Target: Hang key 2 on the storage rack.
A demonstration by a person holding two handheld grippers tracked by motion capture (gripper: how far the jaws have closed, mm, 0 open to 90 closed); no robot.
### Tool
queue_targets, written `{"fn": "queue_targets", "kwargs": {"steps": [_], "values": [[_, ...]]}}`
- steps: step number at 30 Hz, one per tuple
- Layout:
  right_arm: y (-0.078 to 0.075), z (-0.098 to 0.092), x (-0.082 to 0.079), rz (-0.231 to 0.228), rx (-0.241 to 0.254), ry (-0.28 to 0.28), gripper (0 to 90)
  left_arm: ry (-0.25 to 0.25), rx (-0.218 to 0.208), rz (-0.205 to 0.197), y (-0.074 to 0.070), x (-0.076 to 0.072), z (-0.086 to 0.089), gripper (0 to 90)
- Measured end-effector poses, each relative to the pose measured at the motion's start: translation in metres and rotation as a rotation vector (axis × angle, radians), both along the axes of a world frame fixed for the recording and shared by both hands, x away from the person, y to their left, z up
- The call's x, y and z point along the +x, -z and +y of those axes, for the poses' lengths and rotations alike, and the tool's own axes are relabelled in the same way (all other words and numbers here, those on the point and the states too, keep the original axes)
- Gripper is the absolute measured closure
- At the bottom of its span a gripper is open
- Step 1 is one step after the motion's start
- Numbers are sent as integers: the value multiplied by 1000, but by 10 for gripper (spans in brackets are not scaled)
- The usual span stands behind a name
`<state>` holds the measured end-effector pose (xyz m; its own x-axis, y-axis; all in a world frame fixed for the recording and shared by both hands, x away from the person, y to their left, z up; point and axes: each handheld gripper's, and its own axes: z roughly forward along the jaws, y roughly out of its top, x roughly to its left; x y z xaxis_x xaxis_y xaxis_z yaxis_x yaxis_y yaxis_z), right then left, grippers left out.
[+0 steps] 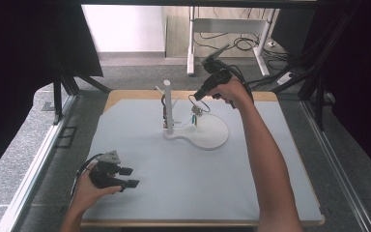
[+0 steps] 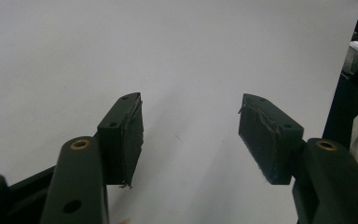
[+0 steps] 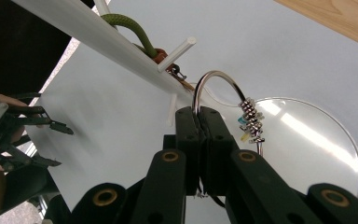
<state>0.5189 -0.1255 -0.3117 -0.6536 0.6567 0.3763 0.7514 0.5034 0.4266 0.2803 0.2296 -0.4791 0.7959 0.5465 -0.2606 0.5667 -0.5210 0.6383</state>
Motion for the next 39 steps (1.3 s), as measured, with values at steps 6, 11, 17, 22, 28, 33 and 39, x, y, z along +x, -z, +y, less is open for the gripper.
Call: {"fn": "queue_targets", "kwargs": {"steps": [6, 11, 17, 22, 28, 33, 39], "values": [[7, 7, 8, 6, 4, 5, 880, 3, -1, 0, 0, 0, 0, 403], [10, 17, 15, 0, -17, -8, 880, 6, -6, -3, 0, 0, 1, 403], [10, 25, 22, -1, -15, -13, 879, 13, -2, -1, 0, 1, 1, 403], [13, 28, 28, -2, -11, -4, 879, 12, -4, -4, 0, 1, 1, 401], [9, 34, 28, -19, -5, -10, 880, 19, -4, -1, 1, 2, 0, 400], [8, 42, 25, -23, -3, -26, 879, 19, -4, -2, 1, 2, 0, 399], [12, 51, 19, -23, -3, -54, 879, 17, -1, 2, 2, 2, -2, 399]]}}
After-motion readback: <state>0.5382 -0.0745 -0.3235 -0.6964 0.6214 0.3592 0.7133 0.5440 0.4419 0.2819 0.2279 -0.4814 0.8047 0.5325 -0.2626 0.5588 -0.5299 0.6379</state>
